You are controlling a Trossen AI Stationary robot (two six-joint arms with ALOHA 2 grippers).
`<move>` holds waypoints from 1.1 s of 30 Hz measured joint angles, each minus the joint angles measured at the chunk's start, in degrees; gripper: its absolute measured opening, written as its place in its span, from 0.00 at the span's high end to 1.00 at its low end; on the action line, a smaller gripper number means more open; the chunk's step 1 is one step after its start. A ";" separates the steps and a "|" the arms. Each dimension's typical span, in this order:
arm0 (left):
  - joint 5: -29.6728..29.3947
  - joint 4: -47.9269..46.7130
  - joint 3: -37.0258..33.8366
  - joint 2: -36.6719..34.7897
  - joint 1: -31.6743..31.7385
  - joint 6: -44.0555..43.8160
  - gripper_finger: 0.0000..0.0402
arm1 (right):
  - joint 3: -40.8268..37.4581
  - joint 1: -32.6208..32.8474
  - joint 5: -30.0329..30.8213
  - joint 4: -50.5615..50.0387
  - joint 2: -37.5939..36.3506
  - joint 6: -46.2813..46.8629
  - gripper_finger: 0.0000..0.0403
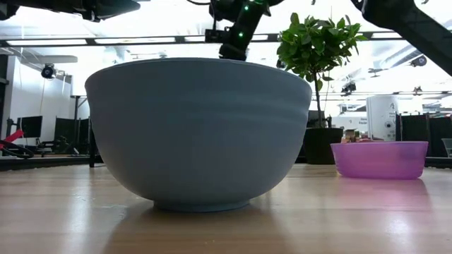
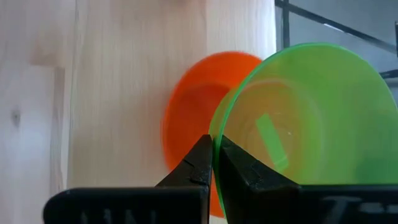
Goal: Place and stack bowls onto a shelf
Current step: Stack the small green bowl on top of the small orange bowl on the shelf
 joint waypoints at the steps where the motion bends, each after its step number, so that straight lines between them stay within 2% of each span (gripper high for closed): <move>1: 0.00 0.01 0.00 0.00 -0.01 0.04 1.00 | 0.00 -0.02 0.00 -0.12 -0.10 -0.26 0.98; 14: 0.02 0.00 0.92 0.16 0.00 -0.37 1.00 | 0.00 0.07 -4.03 -0.41 -1.33 0.70 0.92; 33: 0.04 0.00 0.92 0.26 -0.02 -0.41 1.00 | -0.02 0.07 -4.04 -0.37 -1.29 3.18 0.92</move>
